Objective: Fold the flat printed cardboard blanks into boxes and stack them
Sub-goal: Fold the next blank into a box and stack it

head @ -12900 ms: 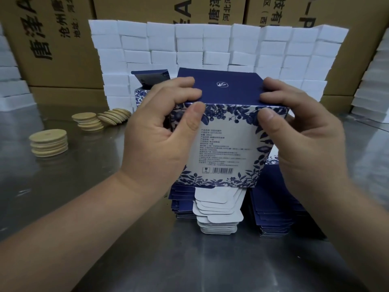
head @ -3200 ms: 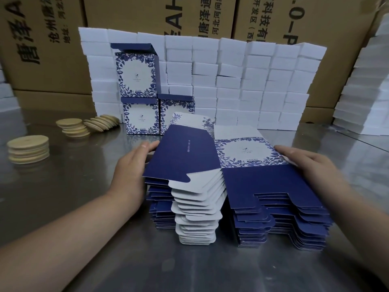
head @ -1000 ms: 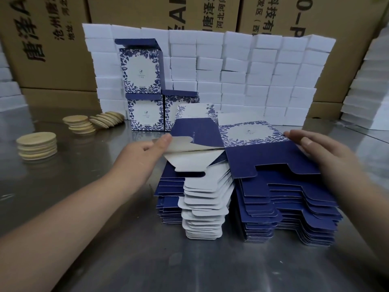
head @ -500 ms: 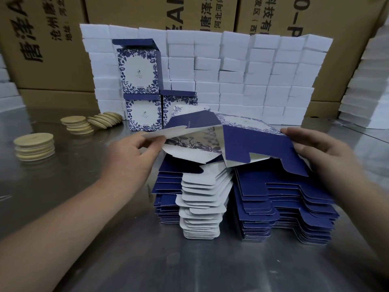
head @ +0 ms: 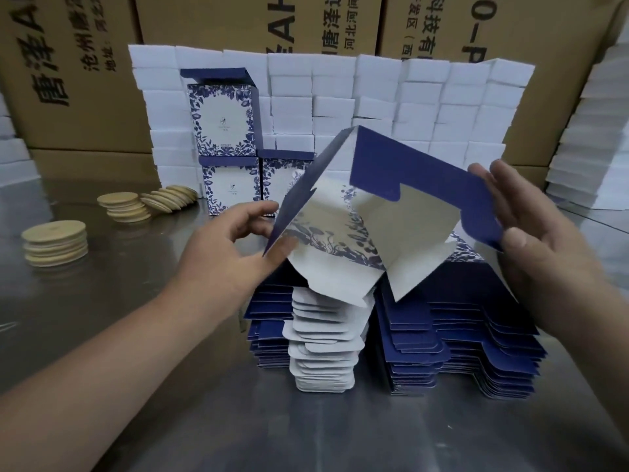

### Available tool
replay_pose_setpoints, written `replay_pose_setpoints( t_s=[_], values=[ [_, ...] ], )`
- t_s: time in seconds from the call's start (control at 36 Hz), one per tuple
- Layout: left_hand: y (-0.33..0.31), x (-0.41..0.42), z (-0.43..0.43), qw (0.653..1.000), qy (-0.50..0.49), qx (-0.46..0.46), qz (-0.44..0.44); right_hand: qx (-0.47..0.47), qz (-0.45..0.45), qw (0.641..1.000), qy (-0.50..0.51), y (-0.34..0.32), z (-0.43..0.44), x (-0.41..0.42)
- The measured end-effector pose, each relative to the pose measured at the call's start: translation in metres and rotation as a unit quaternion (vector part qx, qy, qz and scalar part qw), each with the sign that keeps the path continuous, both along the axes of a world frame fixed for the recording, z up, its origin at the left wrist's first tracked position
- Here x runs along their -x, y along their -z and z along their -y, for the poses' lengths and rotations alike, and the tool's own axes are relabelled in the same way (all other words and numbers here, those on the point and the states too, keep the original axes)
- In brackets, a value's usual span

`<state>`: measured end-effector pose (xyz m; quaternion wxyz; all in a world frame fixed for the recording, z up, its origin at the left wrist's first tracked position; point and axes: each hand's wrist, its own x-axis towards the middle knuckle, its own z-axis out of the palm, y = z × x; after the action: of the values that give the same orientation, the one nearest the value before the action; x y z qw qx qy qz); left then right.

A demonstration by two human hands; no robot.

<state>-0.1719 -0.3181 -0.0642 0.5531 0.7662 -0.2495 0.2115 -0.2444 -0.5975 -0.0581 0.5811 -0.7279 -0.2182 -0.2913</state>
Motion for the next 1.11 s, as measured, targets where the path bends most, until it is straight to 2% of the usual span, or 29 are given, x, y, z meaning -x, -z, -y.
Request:
replay_pose_setpoints(
  t_s=[0.14,0.31,0.64,0.81,0.92,1.0,1.11],
  values=[
    [0.003,0.000,-0.001,0.999,-0.004,-0.037,0.010,0.089,0.010,0.996,0.022,-0.024,-0.025,0.000],
    [0.011,-0.005,-0.004,0.996,0.002,-0.083,0.036,0.152,0.010,0.986,0.069,-0.041,-0.051,-0.006],
    [0.004,0.003,-0.004,0.976,0.042,-0.201,0.078,0.114,0.000,0.992,0.050,-0.014,-0.064,-0.010],
    [0.006,-0.001,-0.006,0.975,0.103,-0.148,0.126,0.081,0.016,0.994,0.074,-0.007,-0.061,-0.008],
    [0.011,-0.001,-0.005,0.982,0.121,-0.065,0.128,0.122,0.023,0.989,0.084,-0.005,-0.066,-0.006],
    [0.011,0.002,-0.005,0.986,0.096,-0.049,0.128,0.129,0.011,0.989,0.075,-0.006,-0.070,-0.004],
    [0.010,0.004,-0.004,0.979,0.059,-0.064,0.183,0.139,-0.002,0.986,0.090,-0.008,-0.073,-0.003]
  ],
)
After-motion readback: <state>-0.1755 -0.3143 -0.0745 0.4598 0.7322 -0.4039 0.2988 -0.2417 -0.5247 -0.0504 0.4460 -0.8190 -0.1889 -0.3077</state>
